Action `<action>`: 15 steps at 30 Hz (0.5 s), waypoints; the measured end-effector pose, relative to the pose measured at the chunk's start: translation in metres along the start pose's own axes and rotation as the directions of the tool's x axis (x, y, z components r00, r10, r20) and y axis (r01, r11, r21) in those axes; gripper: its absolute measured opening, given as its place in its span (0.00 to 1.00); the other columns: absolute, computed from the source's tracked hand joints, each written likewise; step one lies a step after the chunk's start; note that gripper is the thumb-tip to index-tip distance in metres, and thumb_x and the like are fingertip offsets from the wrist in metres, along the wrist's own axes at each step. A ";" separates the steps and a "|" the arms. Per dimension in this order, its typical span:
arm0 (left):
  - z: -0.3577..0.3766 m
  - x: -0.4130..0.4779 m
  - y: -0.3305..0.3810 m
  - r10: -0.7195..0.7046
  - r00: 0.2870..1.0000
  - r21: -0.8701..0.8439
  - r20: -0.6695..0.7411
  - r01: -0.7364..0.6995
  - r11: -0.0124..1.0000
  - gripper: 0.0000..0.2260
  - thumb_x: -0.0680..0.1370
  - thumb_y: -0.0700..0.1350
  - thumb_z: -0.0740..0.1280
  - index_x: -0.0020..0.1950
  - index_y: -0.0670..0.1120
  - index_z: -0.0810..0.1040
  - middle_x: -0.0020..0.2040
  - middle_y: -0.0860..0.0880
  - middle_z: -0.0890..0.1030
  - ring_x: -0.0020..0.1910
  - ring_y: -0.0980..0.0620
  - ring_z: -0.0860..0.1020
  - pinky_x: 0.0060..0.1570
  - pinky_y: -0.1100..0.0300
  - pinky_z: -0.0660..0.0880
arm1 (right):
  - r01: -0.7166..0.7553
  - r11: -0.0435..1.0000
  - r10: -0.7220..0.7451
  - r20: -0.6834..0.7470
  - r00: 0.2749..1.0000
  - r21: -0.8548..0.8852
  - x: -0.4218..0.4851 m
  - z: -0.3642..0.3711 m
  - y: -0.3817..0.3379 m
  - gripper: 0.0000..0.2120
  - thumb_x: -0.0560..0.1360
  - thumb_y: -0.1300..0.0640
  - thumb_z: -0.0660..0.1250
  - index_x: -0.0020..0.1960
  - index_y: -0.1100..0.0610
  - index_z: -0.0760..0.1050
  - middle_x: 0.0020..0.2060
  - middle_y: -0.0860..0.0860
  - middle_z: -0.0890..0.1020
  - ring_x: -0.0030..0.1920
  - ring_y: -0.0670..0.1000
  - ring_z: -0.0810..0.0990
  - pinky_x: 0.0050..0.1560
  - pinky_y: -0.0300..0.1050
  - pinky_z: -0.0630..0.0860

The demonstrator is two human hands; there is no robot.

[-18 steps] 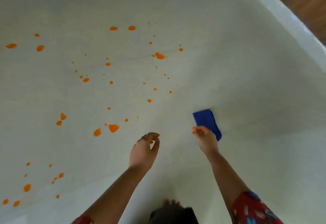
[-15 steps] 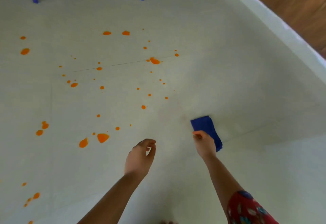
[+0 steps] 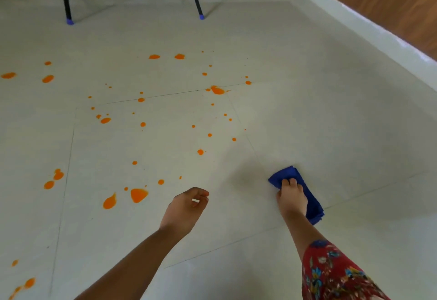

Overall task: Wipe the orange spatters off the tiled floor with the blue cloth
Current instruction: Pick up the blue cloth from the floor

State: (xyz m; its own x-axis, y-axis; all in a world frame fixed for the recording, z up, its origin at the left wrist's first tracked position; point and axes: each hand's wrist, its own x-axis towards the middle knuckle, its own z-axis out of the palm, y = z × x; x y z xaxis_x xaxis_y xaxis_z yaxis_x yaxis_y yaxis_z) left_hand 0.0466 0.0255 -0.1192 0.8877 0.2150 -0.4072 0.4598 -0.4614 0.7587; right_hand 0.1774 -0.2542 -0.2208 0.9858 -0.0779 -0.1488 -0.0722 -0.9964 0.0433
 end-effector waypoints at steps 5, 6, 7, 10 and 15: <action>-0.043 -0.005 0.010 0.021 0.999 0.003 0.030 -0.021 1.000 0.07 0.78 0.48 0.66 0.47 0.62 0.77 0.49 0.58 0.81 0.45 0.62 0.79 0.42 0.66 0.74 | 0.150 0.866 -0.145 -0.048 0.988 0.477 -0.016 -0.018 -0.045 0.08 0.74 0.60 0.64 0.52 0.59 0.78 0.46 0.56 0.81 0.43 0.59 0.79 0.39 0.47 0.69; -0.053 -0.007 0.012 0.010 0.999 -0.041 0.037 -0.009 0.999 0.06 0.78 0.46 0.67 0.49 0.59 0.78 0.50 0.56 0.82 0.47 0.60 0.79 0.43 0.66 0.73 | 0.150 0.787 -0.162 -0.034 0.986 0.598 -0.025 -0.027 -0.059 0.05 0.74 0.60 0.66 0.49 0.58 0.78 0.41 0.55 0.81 0.41 0.58 0.79 0.39 0.48 0.70; -0.065 -0.010 0.013 -0.005 0.999 -0.093 0.035 0.008 0.996 0.06 0.78 0.44 0.67 0.50 0.56 0.79 0.51 0.54 0.82 0.49 0.57 0.79 0.44 0.67 0.72 | 0.125 0.672 -0.176 -0.006 0.984 0.730 -0.036 -0.039 -0.077 0.03 0.72 0.60 0.66 0.45 0.58 0.77 0.37 0.54 0.81 0.38 0.57 0.78 0.39 0.48 0.70; -0.098 -0.023 0.013 -0.069 0.998 -0.215 -0.013 0.064 0.974 0.08 0.78 0.43 0.66 0.55 0.53 0.79 0.55 0.54 0.81 0.55 0.55 0.78 0.52 0.64 0.71 | -0.023 0.202 -0.235 0.071 0.969 0.979 -0.071 -0.088 -0.124 0.02 0.66 0.59 0.61 0.36 0.57 0.73 0.29 0.49 0.73 0.32 0.49 0.69 0.35 0.44 0.66; -0.135 -0.055 0.003 -0.106 0.993 -0.420 -0.053 0.074 0.904 0.13 0.82 0.49 0.58 0.65 0.54 0.74 0.62 0.56 0.78 0.62 0.57 0.75 0.59 0.61 0.70 | -0.253 -0.179 -0.542 0.119 0.832 0.951 -0.108 -0.155 -0.181 0.12 0.66 0.60 0.58 0.47 0.57 0.75 0.40 0.50 0.78 0.42 0.49 0.76 0.43 0.43 0.72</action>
State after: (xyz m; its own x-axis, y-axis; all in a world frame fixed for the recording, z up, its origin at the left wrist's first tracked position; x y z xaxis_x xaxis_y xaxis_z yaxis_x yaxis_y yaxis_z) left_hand 0.0027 0.1287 -0.0261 0.8340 0.3077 -0.4580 0.4922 -0.0399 0.8695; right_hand 0.1077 -0.0607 -0.0596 0.8410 0.4718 -0.2646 -0.3805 0.1682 -0.9094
